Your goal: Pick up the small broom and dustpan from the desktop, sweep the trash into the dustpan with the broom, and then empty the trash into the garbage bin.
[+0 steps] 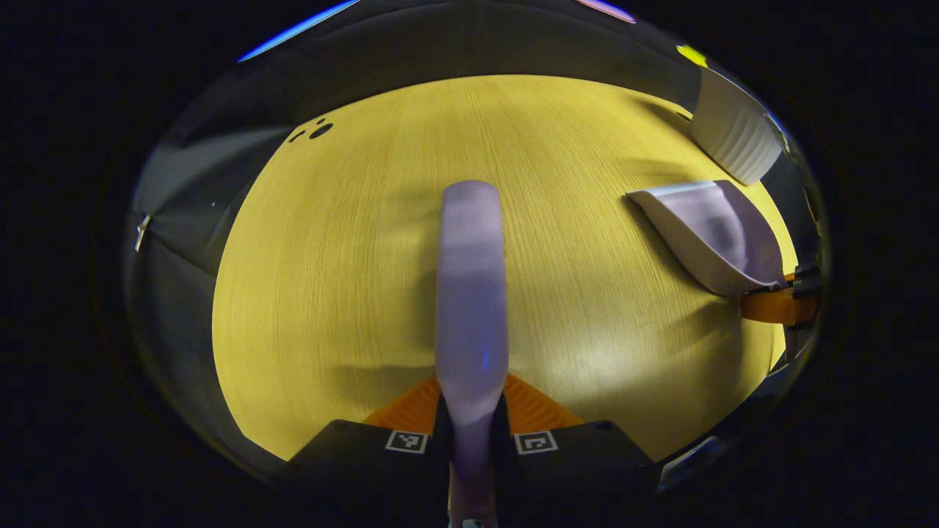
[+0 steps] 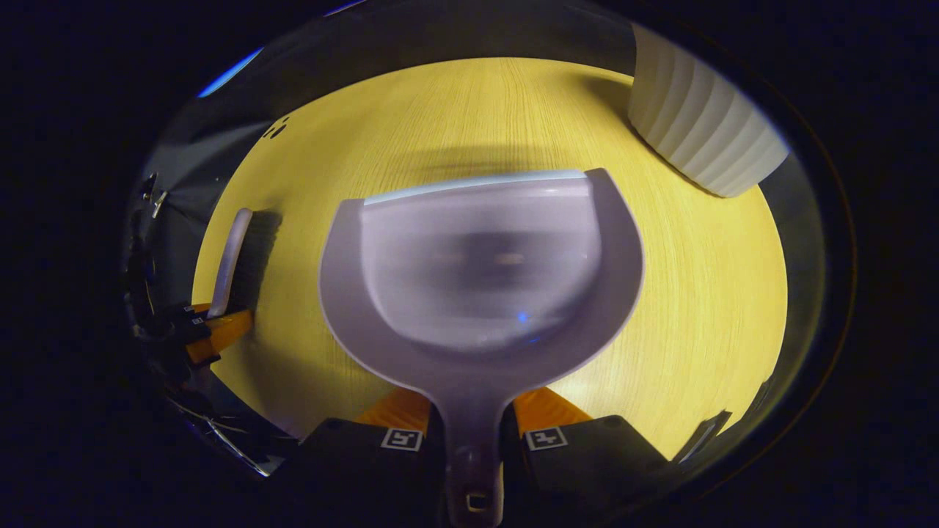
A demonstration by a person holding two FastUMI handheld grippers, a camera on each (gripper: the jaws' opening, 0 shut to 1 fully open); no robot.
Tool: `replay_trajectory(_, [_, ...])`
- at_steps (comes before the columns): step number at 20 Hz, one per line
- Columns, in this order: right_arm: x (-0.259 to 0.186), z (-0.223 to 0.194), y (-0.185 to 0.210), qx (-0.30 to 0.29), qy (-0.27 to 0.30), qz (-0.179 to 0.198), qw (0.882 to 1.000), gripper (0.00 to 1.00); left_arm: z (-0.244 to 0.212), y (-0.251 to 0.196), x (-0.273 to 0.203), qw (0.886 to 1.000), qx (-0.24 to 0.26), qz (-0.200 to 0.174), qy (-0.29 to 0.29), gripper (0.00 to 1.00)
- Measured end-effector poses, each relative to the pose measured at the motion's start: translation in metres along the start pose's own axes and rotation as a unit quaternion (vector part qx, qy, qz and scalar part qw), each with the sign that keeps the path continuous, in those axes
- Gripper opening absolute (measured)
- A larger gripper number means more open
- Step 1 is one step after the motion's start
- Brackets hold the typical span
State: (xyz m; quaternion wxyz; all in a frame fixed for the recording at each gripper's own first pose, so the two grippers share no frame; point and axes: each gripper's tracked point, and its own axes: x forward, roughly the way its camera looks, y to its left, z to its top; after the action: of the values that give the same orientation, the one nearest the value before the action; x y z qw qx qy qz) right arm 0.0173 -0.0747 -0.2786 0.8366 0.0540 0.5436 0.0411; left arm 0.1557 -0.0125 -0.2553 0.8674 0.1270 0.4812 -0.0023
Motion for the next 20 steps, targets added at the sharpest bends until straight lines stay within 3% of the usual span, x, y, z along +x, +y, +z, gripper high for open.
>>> replay_trajectory(3, [-0.003, 0.001, 0.009, 0.007, -0.001, 0.010, 1.000, 0.38, 0.001, -0.005, 0.000, 1.000, -0.002, -0.009, -0.005, 0.31])
replay_trajectory(4, [-0.003, 0.001, 0.009, 0.006, -0.004, 0.015, 1.000, 0.38, 0.004, -0.008, -0.001, 1.000, -0.007, -0.017, -0.015, 0.41])
replay_trajectory(5, [-0.003, 0.001, 0.009, 0.009, -0.009, 0.015, 1.000, 0.54, 0.006, -0.010, -0.004, 0.999, -0.008, -0.022, -0.024, 0.47])
replay_trajectory(8, [-0.016, 0.009, 0.008, 0.034, -0.038, 0.012, 0.999, 0.99, 0.016, -0.010, -0.027, 0.997, -0.006, -0.026, -0.066, 0.95])
replay_trajectory(11, [-0.050, 0.016, 0.002, 0.039, -0.086, -0.001, 0.996, 0.99, 0.031, -0.013, -0.068, 0.990, -0.023, -0.032, -0.133, 0.96])
replay_trajectory(13, [-0.081, 0.028, -0.007, 0.032, -0.136, -0.018, 0.990, 0.99, 0.044, -0.015, -0.101, 0.979, -0.034, -0.038, -0.195, 0.96])
replay_trajectory(15, [-0.122, 0.041, -0.014, 0.031, -0.193, -0.030, 0.980, 0.99, 0.053, -0.012, -0.142, 0.964, -0.040, -0.026, -0.262, 0.96])
replay_trajectory(18, [-0.184, 0.055, -0.016, 0.013, -0.272, -0.036, 0.962, 0.99, 0.060, -0.012, -0.209, 0.931, -0.050, -0.007, -0.362, 0.96])
replay_trajectory(20, [-0.217, 0.054, -0.016, -0.013, -0.307, -0.044, 0.951, 0.99, 0.052, -0.021, -0.243, 0.914, -0.052, -0.014, -0.402, 0.96])
